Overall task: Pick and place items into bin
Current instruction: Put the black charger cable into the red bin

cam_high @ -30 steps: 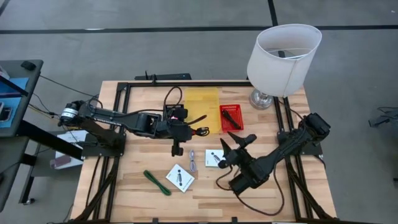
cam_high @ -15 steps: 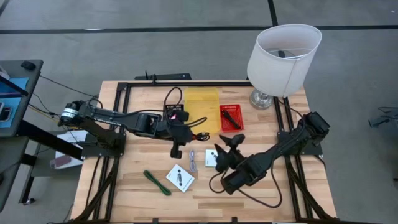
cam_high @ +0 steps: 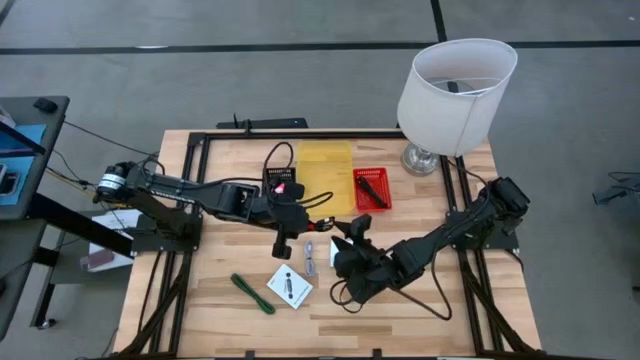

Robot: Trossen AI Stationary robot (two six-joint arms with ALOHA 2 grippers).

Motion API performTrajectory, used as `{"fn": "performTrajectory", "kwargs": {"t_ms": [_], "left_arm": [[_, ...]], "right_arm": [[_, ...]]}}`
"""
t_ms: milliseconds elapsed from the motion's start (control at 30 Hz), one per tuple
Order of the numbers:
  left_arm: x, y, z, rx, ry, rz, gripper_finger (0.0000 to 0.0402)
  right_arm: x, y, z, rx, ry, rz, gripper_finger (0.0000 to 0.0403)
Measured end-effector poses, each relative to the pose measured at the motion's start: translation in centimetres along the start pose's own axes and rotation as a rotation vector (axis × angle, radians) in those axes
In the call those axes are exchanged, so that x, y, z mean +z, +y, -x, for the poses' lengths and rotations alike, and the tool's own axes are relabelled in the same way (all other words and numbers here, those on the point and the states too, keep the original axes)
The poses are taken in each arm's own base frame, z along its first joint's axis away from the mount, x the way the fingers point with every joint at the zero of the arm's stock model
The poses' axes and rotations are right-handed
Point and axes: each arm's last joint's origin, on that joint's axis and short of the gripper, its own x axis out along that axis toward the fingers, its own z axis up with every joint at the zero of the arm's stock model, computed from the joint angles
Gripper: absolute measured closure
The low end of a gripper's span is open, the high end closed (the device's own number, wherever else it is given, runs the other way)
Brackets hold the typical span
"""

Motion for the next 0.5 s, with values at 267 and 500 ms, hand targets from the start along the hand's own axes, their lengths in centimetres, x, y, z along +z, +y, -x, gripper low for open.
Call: {"fn": "performTrajectory", "kwargs": {"t_ms": [267, 500], "left_arm": [[-0.1, -0.1, 0.0, 0.006, 0.013, 0.005, 0.0364], [0.0, -0.1, 0.0, 0.007, 0.002, 0.007, 0.0363]], "right_arm": [[0.4, -0.6, -0.6, -0.021, -0.013, 0.015, 0.0179], [0.9, -1.0, -1.2, -0.011, -0.043, -0.012, 0.0185]]}}
